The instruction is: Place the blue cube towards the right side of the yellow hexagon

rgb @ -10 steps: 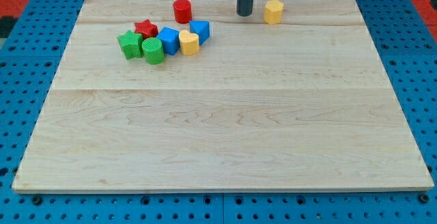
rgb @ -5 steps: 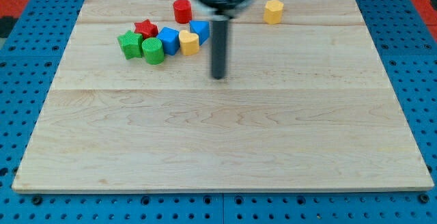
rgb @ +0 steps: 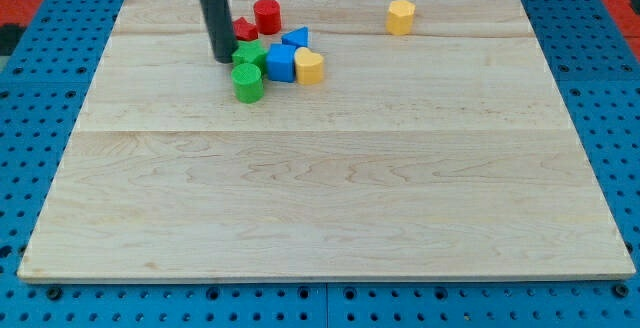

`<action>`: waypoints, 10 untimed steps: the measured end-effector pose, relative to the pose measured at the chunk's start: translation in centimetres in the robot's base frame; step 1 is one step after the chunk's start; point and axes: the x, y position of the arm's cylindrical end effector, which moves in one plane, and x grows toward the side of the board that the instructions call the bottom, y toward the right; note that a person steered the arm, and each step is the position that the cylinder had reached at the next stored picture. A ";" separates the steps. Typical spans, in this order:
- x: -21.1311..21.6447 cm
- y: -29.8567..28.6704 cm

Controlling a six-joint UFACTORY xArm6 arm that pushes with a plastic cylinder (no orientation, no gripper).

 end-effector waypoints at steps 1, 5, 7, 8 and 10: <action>-0.5 2.7; 5.2 13.2; 8.6 13.8; 7.5 16.2; 1.2 19.9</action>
